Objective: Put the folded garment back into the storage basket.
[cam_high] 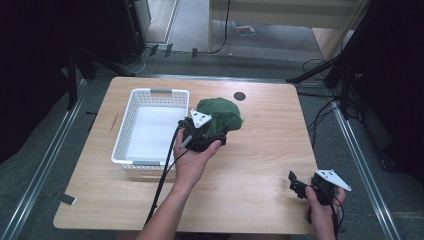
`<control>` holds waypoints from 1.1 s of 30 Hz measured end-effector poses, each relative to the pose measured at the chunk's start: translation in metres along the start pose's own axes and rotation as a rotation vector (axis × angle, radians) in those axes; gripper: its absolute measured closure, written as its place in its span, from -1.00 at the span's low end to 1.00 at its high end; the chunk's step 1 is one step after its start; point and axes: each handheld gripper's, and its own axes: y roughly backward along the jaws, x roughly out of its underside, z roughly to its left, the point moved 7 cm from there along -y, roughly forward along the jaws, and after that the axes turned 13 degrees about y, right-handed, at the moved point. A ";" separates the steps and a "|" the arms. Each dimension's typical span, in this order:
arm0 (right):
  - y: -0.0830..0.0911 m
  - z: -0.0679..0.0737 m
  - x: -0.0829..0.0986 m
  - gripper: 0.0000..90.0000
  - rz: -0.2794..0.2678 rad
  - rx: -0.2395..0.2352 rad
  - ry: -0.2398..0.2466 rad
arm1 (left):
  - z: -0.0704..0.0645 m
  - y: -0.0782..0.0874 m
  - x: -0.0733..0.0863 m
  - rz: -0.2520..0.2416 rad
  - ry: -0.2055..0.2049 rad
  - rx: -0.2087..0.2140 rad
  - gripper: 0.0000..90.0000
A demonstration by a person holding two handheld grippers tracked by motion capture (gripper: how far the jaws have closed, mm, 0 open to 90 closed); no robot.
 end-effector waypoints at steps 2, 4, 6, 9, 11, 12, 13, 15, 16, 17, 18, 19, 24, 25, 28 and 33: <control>0.000 0.000 0.000 -0.82 -0.001 0.001 0.001 | 0.004 0.002 -0.001 -0.005 0.008 -0.002 -0.33; 0.000 0.000 0.000 -0.82 0.000 0.000 0.002 | 0.012 0.006 -0.004 -0.011 0.019 -0.011 -0.33; 0.000 0.000 0.000 -0.82 0.001 0.001 0.000 | 0.021 0.011 -0.007 -0.020 0.033 -0.021 -0.33; 0.000 0.000 0.000 -0.82 0.002 0.000 0.006 | 0.041 0.019 -0.011 -0.037 0.049 -0.052 -0.33; 0.000 0.000 0.000 -0.82 0.002 0.001 0.007 | 0.050 0.022 -0.013 -0.043 0.055 -0.068 -0.33; 0.000 0.000 0.000 -0.82 0.003 0.001 0.006 | 0.055 0.024 -0.014 -0.043 0.055 -0.076 -0.33; 0.000 0.000 0.000 -0.82 0.001 0.002 0.007 | 0.059 0.026 -0.014 -0.044 0.056 -0.082 -0.33; 0.000 0.000 0.000 -0.82 0.002 0.002 0.006 | 0.068 0.029 -0.015 -0.045 0.060 -0.096 -0.33; 0.000 0.000 0.000 -0.82 0.002 0.003 0.006 | 0.072 0.031 -0.016 -0.047 0.063 -0.101 -0.33; 0.000 0.000 0.000 -0.82 0.002 0.003 0.006 | 0.077 0.033 -0.017 -0.049 0.066 -0.105 -0.33; 0.000 0.000 0.000 -0.82 0.002 0.003 0.005 | 0.081 0.034 -0.018 -0.053 0.072 -0.111 -0.33; 0.000 0.000 0.000 -0.82 0.002 0.002 0.004 | 0.086 0.035 -0.019 -0.056 0.080 -0.114 -0.33; 0.000 0.000 0.000 -0.82 0.002 0.002 0.005 | 0.101 0.039 -0.021 -0.060 0.093 -0.133 -0.33; 0.000 0.000 0.000 -0.82 0.002 0.003 0.005 | 0.109 0.040 -0.022 -0.064 0.093 -0.146 -0.33; 0.000 0.000 0.000 -0.82 0.003 0.002 0.003 | 0.117 0.039 -0.022 -0.060 0.099 -0.156 -0.33; 0.000 0.000 0.000 -0.82 0.003 0.003 0.003 | 0.142 0.033 -0.021 -0.062 0.098 -0.199 -0.32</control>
